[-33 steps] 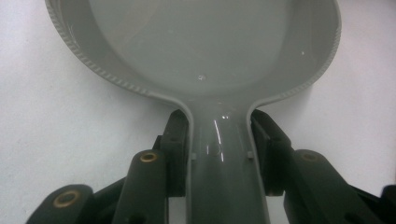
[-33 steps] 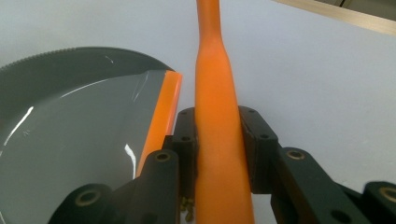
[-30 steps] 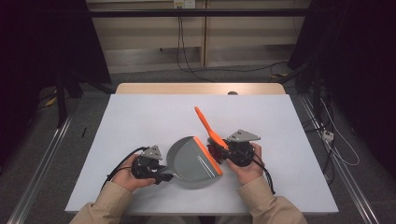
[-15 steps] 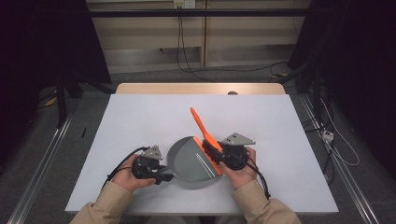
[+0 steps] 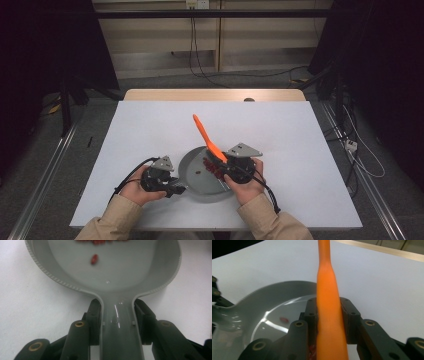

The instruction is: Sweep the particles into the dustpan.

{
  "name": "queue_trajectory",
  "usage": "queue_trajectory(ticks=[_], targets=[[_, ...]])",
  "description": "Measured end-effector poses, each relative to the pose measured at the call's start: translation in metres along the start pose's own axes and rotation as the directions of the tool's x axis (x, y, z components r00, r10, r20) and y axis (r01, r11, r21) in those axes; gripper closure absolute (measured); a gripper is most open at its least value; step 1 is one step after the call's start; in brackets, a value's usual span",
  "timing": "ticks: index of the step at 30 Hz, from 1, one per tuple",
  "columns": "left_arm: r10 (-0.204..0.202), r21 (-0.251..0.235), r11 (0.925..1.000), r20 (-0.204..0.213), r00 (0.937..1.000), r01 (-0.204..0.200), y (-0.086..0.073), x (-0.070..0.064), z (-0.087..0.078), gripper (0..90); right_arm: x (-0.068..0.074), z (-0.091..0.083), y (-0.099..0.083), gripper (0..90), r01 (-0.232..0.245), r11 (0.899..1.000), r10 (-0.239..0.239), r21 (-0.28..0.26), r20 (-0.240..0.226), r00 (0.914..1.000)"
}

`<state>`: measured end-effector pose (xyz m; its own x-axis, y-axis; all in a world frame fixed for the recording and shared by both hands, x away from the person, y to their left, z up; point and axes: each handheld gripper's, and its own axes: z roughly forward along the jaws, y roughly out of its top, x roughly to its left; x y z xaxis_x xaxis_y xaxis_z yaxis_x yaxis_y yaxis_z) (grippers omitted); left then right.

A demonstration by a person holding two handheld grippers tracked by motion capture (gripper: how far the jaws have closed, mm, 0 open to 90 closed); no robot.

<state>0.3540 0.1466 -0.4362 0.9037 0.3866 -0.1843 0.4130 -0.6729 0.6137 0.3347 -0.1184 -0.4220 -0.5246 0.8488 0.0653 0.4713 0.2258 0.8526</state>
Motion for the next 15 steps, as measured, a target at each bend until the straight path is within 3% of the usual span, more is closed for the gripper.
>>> queue_trajectory(ticks=[4,6,15], targets=[[-0.001,-0.009,1.0,-0.003,1.0,0.001,-0.001,0.001,-0.002,62.9,0.009,0.004,0.007,71.2,0.029,0.999,-0.03,-0.022,-0.032,0.999],[-0.008,-0.015,0.9999,-0.003,1.0,0.008,-0.001,0.0,-0.002,63.0,0.006,0.002,0.011,71.2,0.021,0.999,-0.022,-0.029,-0.036,0.9991],[0.003,0.003,1.0,-0.005,1.0,-0.003,-0.002,0.001,-0.001,62.9,-0.031,-0.013,0.017,71.2,-0.013,0.999,0.014,-0.04,0.015,0.9998]])
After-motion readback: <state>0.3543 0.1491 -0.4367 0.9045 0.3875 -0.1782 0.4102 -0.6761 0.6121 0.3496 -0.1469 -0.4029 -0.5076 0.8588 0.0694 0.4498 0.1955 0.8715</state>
